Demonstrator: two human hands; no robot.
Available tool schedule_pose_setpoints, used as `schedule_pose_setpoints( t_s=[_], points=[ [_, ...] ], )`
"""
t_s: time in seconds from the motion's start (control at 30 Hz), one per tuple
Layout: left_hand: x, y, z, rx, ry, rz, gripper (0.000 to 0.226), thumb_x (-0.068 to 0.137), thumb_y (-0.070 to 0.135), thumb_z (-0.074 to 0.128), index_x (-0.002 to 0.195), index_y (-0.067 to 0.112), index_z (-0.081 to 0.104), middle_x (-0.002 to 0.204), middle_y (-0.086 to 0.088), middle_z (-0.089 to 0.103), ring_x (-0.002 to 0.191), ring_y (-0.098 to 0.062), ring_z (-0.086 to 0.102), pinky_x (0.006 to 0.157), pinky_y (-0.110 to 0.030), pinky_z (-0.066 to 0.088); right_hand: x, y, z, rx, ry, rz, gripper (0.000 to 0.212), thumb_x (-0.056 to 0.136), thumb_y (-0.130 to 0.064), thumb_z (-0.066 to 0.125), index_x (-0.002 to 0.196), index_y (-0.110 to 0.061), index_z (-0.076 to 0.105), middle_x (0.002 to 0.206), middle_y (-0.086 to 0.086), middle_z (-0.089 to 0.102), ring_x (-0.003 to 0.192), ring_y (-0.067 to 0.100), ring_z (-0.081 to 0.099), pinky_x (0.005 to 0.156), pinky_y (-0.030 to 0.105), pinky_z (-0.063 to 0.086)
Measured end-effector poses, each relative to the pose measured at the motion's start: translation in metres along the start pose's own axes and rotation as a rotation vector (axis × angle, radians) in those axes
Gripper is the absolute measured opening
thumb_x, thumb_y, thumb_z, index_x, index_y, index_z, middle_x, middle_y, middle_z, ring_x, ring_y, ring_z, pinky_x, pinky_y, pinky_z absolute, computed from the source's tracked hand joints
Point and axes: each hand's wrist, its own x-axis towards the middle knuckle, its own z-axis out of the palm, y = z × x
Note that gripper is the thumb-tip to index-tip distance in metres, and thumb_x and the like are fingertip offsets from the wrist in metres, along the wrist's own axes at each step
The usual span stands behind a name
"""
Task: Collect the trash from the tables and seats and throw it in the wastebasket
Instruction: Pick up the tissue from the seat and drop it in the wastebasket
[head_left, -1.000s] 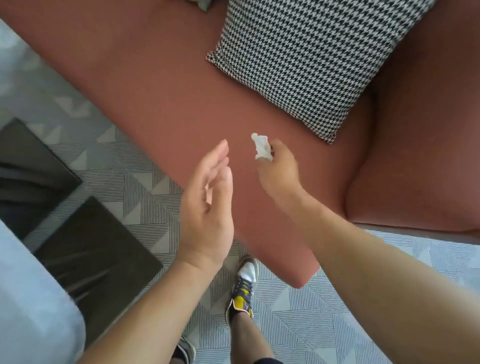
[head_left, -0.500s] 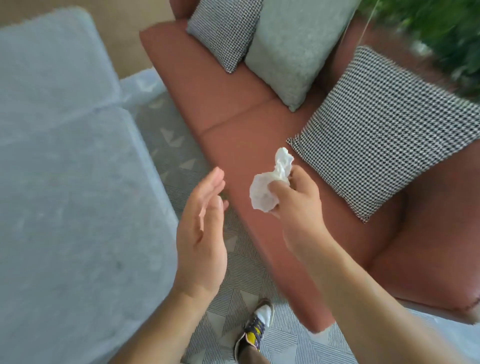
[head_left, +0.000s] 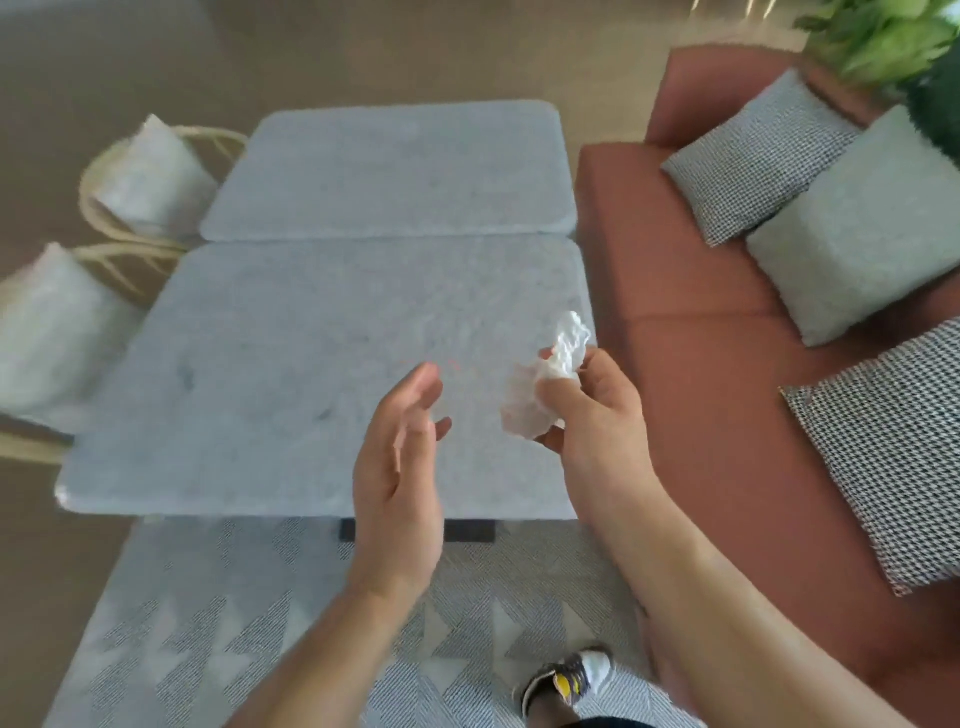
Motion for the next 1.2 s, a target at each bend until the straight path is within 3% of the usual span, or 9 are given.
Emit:
schedule_pose_setpoints(
  t_s=[0.17, 0.3, 0.4, 0.53, 0.63, 0.73, 0.9, 1.03, 1.2],
  points=[
    [-0.028, 0.044, -0.121, 0.021, 0.152, 0.038, 0.037, 0.101, 0.049, 0.047, 0.134, 0.038, 0.061, 0.145, 0.007, 0.064, 0.138, -0.013, 0.059, 0.105, -0.036, 0.054, -0.068, 0.012, 0.1, -0.03, -0.157, 0.01, 0.025, 0.097, 0.007, 0.052, 0.113, -0.008, 0.064, 0.091, 0.003, 0.062, 0.078, 0.015, 0.064, 0.074, 0.041, 0.064],
    [-0.061, 0.08, -0.223, 0.066, 0.28, 0.066, 0.039, 0.102, 0.047, 0.046, 0.137, 0.034, 0.059, 0.144, 0.012, 0.063, 0.138, -0.01, 0.058, 0.109, -0.041, 0.054, -0.13, 0.032, 0.183, -0.027, -0.31, 0.033, 0.027, 0.096, 0.009, 0.052, 0.108, -0.011, 0.064, 0.083, -0.005, 0.066, 0.072, 0.012, 0.066, 0.07, 0.04, 0.065],
    [-0.088, 0.106, -0.293, 0.077, 0.4, 0.079, 0.043, 0.101, 0.045, 0.046, 0.138, 0.029, 0.058, 0.145, 0.006, 0.063, 0.138, -0.011, 0.058, 0.111, -0.043, 0.053, -0.174, 0.047, 0.243, -0.066, -0.431, 0.047, 0.025, 0.096, 0.007, 0.054, 0.104, -0.014, 0.066, 0.086, -0.001, 0.066, 0.08, 0.017, 0.065, 0.078, 0.049, 0.06],
    [-0.124, 0.133, -0.369, 0.079, 0.578, 0.113, 0.04, 0.1, 0.045, 0.049, 0.135, 0.03, 0.061, 0.141, 0.009, 0.066, 0.135, -0.01, 0.06, 0.11, -0.041, 0.054, -0.223, 0.065, 0.314, -0.116, -0.589, 0.061, 0.023, 0.094, 0.006, 0.056, 0.098, -0.015, 0.066, 0.089, 0.005, 0.059, 0.084, 0.022, 0.055, 0.076, 0.047, 0.047],
    [-0.151, 0.148, -0.42, 0.109, 0.715, 0.143, 0.036, 0.101, 0.045, 0.048, 0.132, 0.036, 0.063, 0.139, 0.014, 0.067, 0.134, -0.01, 0.061, 0.107, -0.039, 0.055, -0.25, 0.078, 0.367, -0.163, -0.739, 0.082, 0.015, 0.094, 0.005, 0.056, 0.098, -0.007, 0.063, 0.091, 0.007, 0.057, 0.087, 0.025, 0.055, 0.077, 0.048, 0.048],
    [-0.175, 0.157, -0.466, 0.14, 0.854, 0.162, 0.033, 0.104, 0.04, 0.047, 0.13, 0.035, 0.065, 0.139, 0.013, 0.067, 0.133, -0.011, 0.062, 0.104, -0.039, 0.057, -0.278, 0.094, 0.422, -0.179, -0.87, 0.112, 0.024, 0.095, 0.005, 0.055, 0.099, -0.015, 0.067, 0.09, 0.003, 0.063, 0.087, 0.02, 0.062, 0.076, 0.044, 0.056],
    [-0.192, 0.164, -0.54, 0.203, 1.059, 0.176, 0.033, 0.102, 0.041, 0.048, 0.128, 0.034, 0.067, 0.139, 0.01, 0.067, 0.131, -0.013, 0.063, 0.102, -0.038, 0.058, -0.315, 0.129, 0.506, -0.204, -1.064, 0.156, 0.025, 0.088, -0.001, 0.059, 0.095, -0.022, 0.07, 0.095, 0.007, 0.062, 0.09, 0.024, 0.06, 0.078, 0.046, 0.052],
    [-0.188, 0.165, -0.601, 0.234, 1.173, 0.176, 0.033, 0.101, 0.041, 0.049, 0.127, 0.034, 0.067, 0.136, 0.013, 0.068, 0.131, -0.01, 0.063, 0.103, -0.039, 0.058, -0.329, 0.159, 0.584, -0.221, -1.177, 0.183, 0.021, 0.09, 0.007, 0.054, 0.096, -0.01, 0.064, 0.095, 0.009, 0.061, 0.089, 0.026, 0.058, 0.075, 0.048, 0.049],
    [-0.167, 0.173, -0.682, 0.241, 1.346, 0.158, 0.031, 0.104, 0.032, 0.046, 0.127, 0.031, 0.067, 0.136, 0.009, 0.069, 0.132, -0.014, 0.063, 0.106, -0.045, 0.057, -0.344, 0.176, 0.689, -0.277, -1.312, 0.197, 0.029, 0.073, -0.013, 0.058, 0.097, -0.022, 0.072, 0.088, -0.001, 0.065, 0.086, 0.021, 0.06, 0.077, 0.046, 0.048]
  ],
)
